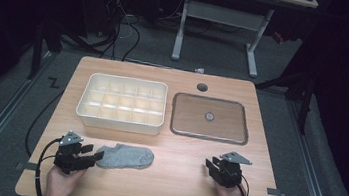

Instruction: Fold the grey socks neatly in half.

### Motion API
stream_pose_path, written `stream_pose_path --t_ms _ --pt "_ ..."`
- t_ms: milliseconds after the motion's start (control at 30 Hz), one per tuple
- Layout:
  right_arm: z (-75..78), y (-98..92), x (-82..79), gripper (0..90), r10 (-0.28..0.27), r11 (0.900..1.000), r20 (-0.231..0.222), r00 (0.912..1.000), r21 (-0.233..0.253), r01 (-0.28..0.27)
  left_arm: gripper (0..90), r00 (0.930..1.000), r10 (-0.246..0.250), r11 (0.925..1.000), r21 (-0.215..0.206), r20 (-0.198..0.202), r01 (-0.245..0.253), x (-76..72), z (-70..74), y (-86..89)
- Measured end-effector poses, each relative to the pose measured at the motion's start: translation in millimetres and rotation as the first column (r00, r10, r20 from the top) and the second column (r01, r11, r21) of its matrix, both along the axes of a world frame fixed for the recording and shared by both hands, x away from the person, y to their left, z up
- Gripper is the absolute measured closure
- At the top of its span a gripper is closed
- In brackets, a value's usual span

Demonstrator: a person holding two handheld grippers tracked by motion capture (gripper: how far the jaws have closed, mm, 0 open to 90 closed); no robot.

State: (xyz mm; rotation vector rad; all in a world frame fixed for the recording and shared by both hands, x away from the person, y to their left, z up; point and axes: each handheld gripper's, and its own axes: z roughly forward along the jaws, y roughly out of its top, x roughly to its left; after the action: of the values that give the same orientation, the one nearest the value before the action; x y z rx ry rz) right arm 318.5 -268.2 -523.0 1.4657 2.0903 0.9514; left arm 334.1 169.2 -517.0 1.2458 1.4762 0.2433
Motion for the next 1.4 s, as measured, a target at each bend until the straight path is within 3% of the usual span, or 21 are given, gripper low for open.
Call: stream_pose_path --t_ms 167,200,267,333,533,700,933,1100,1400 --pt "3.7 22.3 0.0 68.3 0.078 0.997 -0.004 0.9969 0.015 -0.078 46.8 1.0000 0.005 1.0000 0.000 -0.006 -0.005 1.8 -2.1 -3.8" --pt "5.1 34.2 0.0 68.3 0.114 0.993 -0.011 0.9934 0.028 -0.114 47.8 0.9999 0.009 1.0000 -0.003 -0.007 -0.009 2.1 -2.8 -4.6" --pt "5.4 38.2 0.3 68.5 0.131 0.991 -0.009 0.9914 0.030 -0.131 48.2 0.9999 0.012 0.9999 -0.005 -0.008 -0.012 2.2 -3.4 -5.0" --pt "7.0 55.7 0.8 68.9 0.180 0.982 -0.008 0.9836 0.061 -0.179 49.7 0.9998 0.012 0.9999 -0.009 -0.015 -0.012 2.7 -4.4 -5.0" --pt "7.4 83.0 4.4 70.6 0.238 0.969 -0.018 0.9712 0.076 -0.236 54.3 0.9997 0.022 0.9997 -0.010 -0.009 -0.022 3.6 -6.2 -5.8" --pt "10.9 110.9 8.2 70.5 0.301 0.949 -0.012 0.9536 0.103 -0.298 56.8 0.9997 0.025 0.9997 -0.004 -0.009 -0.025 4.4 -6.9 -7.8" --pt "14.0 134.2 13.7 69.3 0.339 0.933 -0.005 0.9406 0.127 -0.336 59.9 0.9994 0.033 0.9992 -0.023 -0.014 -0.033 5.1 -8.5 -7.9" --pt "16.1 146.3 18.2 68.2 0.346 0.930 0.003 0.9383 0.134 -0.343 61.5 0.9995 0.029 0.9993 -0.022 -0.014 -0.029 4.1 -9.6 -9.2" --pt "6.0 160.1 24.5 67.7 0.352 0.934 -0.028 0.9357 0.072 -0.349 66.2 0.9998 0.017 0.9998 -0.005 -0.011 -0.017 2.8 -11.4 -13.2"
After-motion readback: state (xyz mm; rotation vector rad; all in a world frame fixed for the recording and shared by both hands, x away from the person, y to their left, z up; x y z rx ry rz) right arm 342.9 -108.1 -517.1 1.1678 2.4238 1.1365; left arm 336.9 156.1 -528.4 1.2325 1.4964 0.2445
